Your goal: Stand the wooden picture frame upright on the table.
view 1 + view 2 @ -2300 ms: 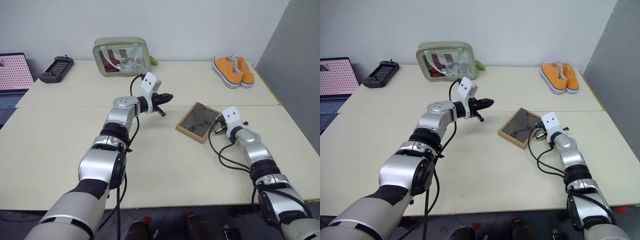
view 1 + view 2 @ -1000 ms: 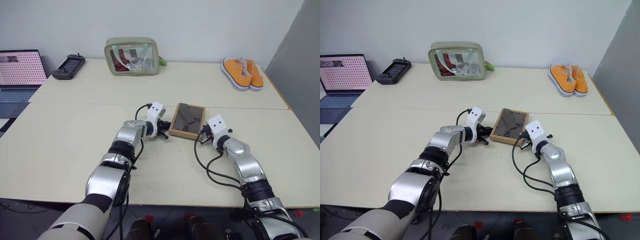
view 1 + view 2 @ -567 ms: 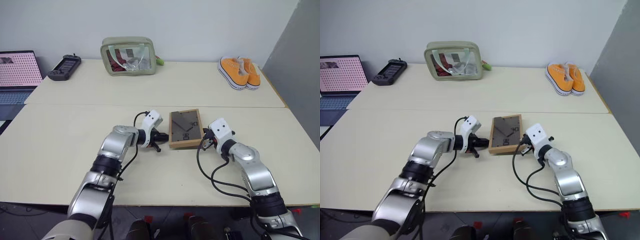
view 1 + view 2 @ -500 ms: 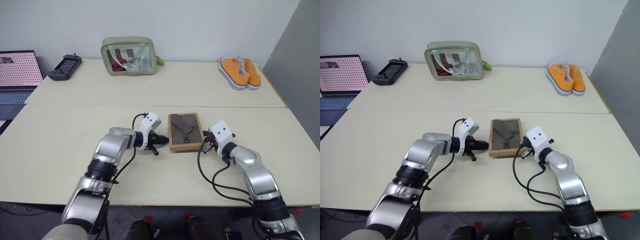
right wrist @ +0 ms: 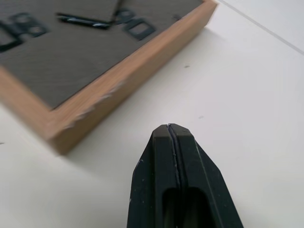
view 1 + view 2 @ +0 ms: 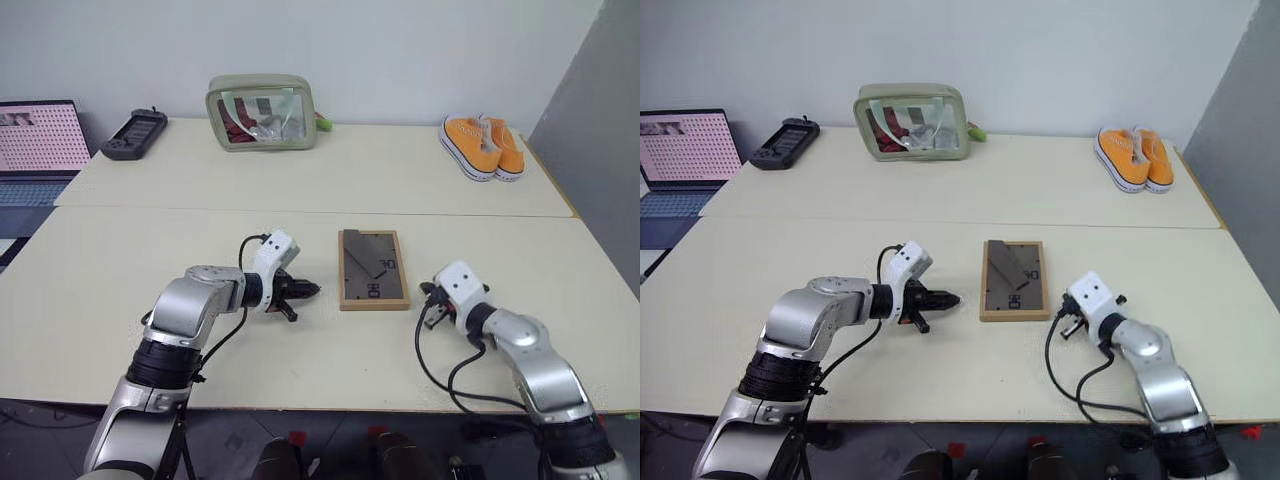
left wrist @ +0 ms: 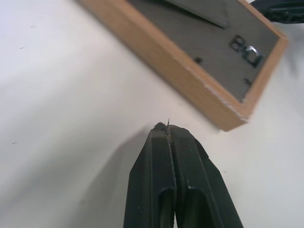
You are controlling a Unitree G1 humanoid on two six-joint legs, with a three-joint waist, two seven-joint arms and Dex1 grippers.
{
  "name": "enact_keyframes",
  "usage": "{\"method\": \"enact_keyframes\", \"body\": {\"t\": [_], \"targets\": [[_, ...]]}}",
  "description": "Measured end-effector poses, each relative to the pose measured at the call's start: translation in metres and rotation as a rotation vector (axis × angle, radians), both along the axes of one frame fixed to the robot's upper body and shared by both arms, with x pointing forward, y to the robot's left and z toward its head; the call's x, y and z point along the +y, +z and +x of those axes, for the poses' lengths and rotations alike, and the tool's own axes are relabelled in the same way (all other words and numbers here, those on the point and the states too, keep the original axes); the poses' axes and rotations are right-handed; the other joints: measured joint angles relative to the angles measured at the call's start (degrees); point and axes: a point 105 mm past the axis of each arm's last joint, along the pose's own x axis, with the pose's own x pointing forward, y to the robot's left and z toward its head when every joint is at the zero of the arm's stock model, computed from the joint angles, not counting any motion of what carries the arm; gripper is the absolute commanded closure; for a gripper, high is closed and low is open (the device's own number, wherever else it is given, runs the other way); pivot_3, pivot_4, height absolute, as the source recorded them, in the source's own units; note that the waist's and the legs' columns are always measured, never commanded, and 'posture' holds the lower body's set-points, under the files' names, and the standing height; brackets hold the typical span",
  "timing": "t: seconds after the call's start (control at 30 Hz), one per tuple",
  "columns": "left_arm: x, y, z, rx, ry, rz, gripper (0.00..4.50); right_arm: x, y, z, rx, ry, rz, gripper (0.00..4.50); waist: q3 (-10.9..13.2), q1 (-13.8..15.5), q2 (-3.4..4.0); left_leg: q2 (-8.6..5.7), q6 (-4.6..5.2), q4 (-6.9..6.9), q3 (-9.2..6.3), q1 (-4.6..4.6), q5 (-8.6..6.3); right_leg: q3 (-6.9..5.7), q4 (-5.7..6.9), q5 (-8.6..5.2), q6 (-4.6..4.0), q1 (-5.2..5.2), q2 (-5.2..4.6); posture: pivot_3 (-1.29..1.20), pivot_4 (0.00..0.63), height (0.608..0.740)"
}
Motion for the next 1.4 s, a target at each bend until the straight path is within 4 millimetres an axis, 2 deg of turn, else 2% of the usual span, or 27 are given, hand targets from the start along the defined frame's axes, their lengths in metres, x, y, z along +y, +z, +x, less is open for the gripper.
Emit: {"method": "enact_keyframes", "body": {"t": [0.1,0.2,0.3,0.4,0.47,0.63,0.7,0.9,1.07,1.1,1.13,1.2,1.23,1.33,1.4], "targets": [[-0.002,0.0,0.027,-0.033,0.09,-0.016,4.48,-0.001,0.009,0.021,-0.033,-0.005,0.001,4.5,0.02,0.54,-0.03,-0.01,0.0,0.03,0.0,-0.02,0.0,-0.01,-0.07,0.01,0.0,0.01,-0.01,0.0,0.15,0.74],[-0.018,0.005,0.045,-0.082,0.108,-0.051,4.48,0.006,0.015,0.036,-0.059,0.0,0.016,4.5,0.02,0.99,-0.02,-0.01,0.0,0.01,0.0,-0.09,0.0,-0.02,-0.19,0.02,0.0,0.01,-0.02,0.0,0.15,0.74],[-0.036,0.001,0.052,-0.088,0.105,-0.083,4.48,0.01,0.009,0.039,-0.048,0.003,0.021,4.5,0.02,1.24,-0.02,-0.02,-0.01,-0.01,0.0,-0.18,0.0,-0.03,-0.3,0.03,-0.01,0.0,-0.04,0.0,0.15,0.74],[-0.058,-0.002,0.047,-0.08,0.059,-0.107,4.48,0.016,0.006,0.036,-0.04,0.016,0.03,4.5,0.02,1.36,-0.02,-0.02,-0.01,-0.03,-0.03,-0.34,0.0,-0.06,-0.46,0.03,-0.01,-0.06,-0.06,0.0,0.15,0.74],[-0.062,-0.004,0.041,-0.087,0.032,-0.092,4.48,0.015,0.005,0.032,-0.046,0.014,0.025,4.5,0.02,1.38,-0.02,-0.02,-0.02,-0.08,-0.03,-0.34,0.0,-0.06,-0.5,0.03,-0.01,-0.06,-0.07,0.0,0.15,0.74],[-0.055,-0.008,0.015,-0.053,-0.034,-0.078,4.48,0.016,0.002,0.015,-0.037,0.021,0.036,4.5,0.02,1.13,0.01,0.01,-0.03,-0.1,-0.08,-0.31,0.01,-0.09,-0.46,0.03,-0.01,-0.06,-0.05,0.0,0.15,0.74],[-0.052,-0.008,0.01,-0.038,-0.038,-0.074,4.48,0.017,0.002,0.011,-0.03,0.021,0.04,4.5,0.02,1.13,0.01,0.01,-0.04,-0.05,-0.11,-0.3,0.02,-0.12,-0.43,0.04,0.0,-0.03,-0.04,0.0,0.15,0.74],[-0.027,-0.006,-0.006,-0.031,-0.047,-0.018,4.48,0.02,0.005,-0.005,-0.024,0.031,0.058,4.5,0.02,0.92,0.01,0.01,-0.05,-0.05,-0.13,-0.24,0.03,-0.11,-0.43,0.06,0.07,0.03,-0.04,0.0,0.15,0.74],[-0.015,-0.003,-0.01,0.046,-0.018,-0.067,4.48,0.003,0.004,-0.006,-0.014,0.024,-0.01,4.5,0.02,1.04,0.01,-0.01,-0.05,-0.03,-0.12,-0.25,0.02,-0.12,-0.46,0.07,0.08,0.03,-0.05,0.0,0.15,0.74],[-0.018,0.0,-0.021,0.169,-0.082,-0.173,4.48,-0.006,0.006,-0.008,-0.007,0.055,-0.067,4.5,0.07,1.19,0.05,-0.04,-0.05,-0.03,-0.12,-0.32,0.02,-0.13,-0.47,0.07,0.09,-0.02,-0.05,0.0,0.15,0.74],[-0.018,0.003,-0.025,0.21,-0.104,-0.212,4.48,-0.013,0.008,-0.008,-0.006,0.058,-0.095,4.5,0.07,1.2,0.06,-0.05,-0.05,-0.03,-0.12,-0.32,0.02,-0.13,-0.48,0.07,0.09,-0.01,-0.06,0.0,0.15,0.74],[-0.017,0.011,-0.025,0.282,-0.114,-0.289,4.48,-0.026,0.013,-0.009,-0.004,0.064,-0.138,4.5,0.08,1.31,0.05,-0.04,-0.04,-0.01,-0.17,-0.31,0.02,-0.19,-0.49,0.07,0.09,0.01,-0.05,0.0,0.15,0.74],[-0.014,0.019,-0.018,0.324,-0.092,-0.343,4.48,-0.032,0.017,-0.01,-0.002,0.079,-0.167,4.5,0.08,1.29,0.04,-0.04,-0.03,0.02,-0.22,-0.31,0.02,-0.22,-0.49,0.07,0.09,0.01,-0.03,0.0,0.15,0.74],[-0.011,0.034,-0.008,0.37,-0.071,-0.419,4.48,-0.035,0.02,-0.013,0.007,0.113,-0.193,4.5,0.08,1.06,0.05,-0.03,-0.03,0.01,-0.22,-0.3,0.02,-0.22,-0.5,0.06,0.1,0.03,-0.03,0.0,0.15,0.74],[-0.01,0.032,-0.005,0.413,-0.054,-0.446,4.48,-0.036,0.02,-0.014,0.015,0.134,-0.2,4.5,0.08,0.84,0.05,-0.04,-0.03,-0.01,-0.18,-0.31,0.02,-0.18,-0.51,0.06,0.09,0.02,-0.03,0.0,0.15,0.74]]}}
